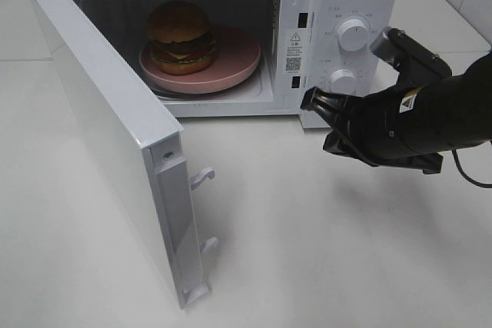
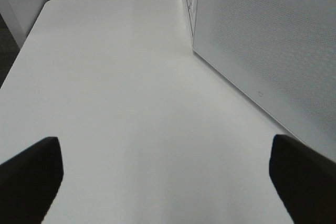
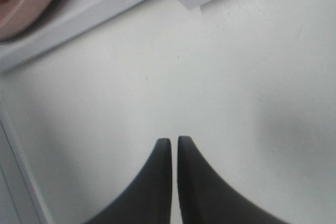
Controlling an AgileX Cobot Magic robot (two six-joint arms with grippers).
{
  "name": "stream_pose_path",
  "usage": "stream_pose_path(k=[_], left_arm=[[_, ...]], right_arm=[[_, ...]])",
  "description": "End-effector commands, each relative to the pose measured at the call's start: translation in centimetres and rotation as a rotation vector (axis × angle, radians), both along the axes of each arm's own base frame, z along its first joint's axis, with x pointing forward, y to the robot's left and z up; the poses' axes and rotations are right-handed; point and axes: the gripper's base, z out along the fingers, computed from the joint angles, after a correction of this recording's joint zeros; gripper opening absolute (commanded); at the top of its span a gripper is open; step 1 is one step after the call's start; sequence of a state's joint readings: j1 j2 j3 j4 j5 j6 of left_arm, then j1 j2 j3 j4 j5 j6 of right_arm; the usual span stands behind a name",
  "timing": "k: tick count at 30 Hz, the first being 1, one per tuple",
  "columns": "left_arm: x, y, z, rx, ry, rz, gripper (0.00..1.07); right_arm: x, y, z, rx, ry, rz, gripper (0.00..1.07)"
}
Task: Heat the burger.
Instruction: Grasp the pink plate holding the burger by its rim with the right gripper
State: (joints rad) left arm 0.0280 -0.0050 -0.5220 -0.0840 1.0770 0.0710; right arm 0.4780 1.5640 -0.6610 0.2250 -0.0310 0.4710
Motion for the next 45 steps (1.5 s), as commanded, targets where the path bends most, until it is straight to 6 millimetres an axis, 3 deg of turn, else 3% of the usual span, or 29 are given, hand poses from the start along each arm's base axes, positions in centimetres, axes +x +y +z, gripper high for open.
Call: stream_pose_path(k=[1,10,21,23,24,26,27,28,35,41,44,45], left_arm=[[0.0,0.0,-0.1,-0.006,-0.005,0.003,1.00],[0.0,0.0,-0.1,-0.006,-0.005,0.003,1.00],[0.0,0.0,-0.1,-0.006,-0.005,0.003,1.00],[0.0,0.0,-0.1,-0.006,-0.005,0.003,1.00],[0.0,0.0,-0.1,-0.006,-0.005,0.003,1.00],[0.0,0.0,-0.1,-0.006,-0.005,0.003,1.00],[0.0,0.0,-0.1,-0.006,-0.005,0.003,1.00],[0.0,0.0,-0.1,-0.006,-0.005,0.003,1.00],[0.0,0.0,-0.1,-0.006,-0.005,0.003,1.00],[0.0,0.0,-0.1,-0.006,-0.005,0.003,1.00],[0.0,0.0,-0.1,-0.006,-0.005,0.003,1.00],[0.0,0.0,-0.1,-0.006,-0.005,0.003,1.00]], right_arm=[[-0.9,-0.1,0.5,-0.123,0.022,0.175,0.00],[-2.2,-0.3,1.1,-0.242,0.129,0.387,0.02],[-2.1,0.2,3.9,-0.374,0.127,0.724,0.04],[-2.0,0.3,4.7,-0.437,0.094,0.898,0.05],[-2.0,0.3,4.7,-0.437,0.094,0.898,0.05],[-2.1,0.4,5.3,-0.508,0.045,1.102,0.06],[-2.1,0.4,5.3,-0.508,0.045,1.102,0.06],[-2.1,0.4,5.3,-0.554,0.006,1.228,0.06],[-2.1,0.3,5.4,-0.711,-0.177,1.625,0.08],[-2.0,0.1,5.4,-0.791,-0.235,1.774,0.09],[-1.9,0.1,5.4,-0.816,-0.248,1.781,0.17],[-1.8,0.1,5.4,-0.817,-0.249,1.756,0.28]])
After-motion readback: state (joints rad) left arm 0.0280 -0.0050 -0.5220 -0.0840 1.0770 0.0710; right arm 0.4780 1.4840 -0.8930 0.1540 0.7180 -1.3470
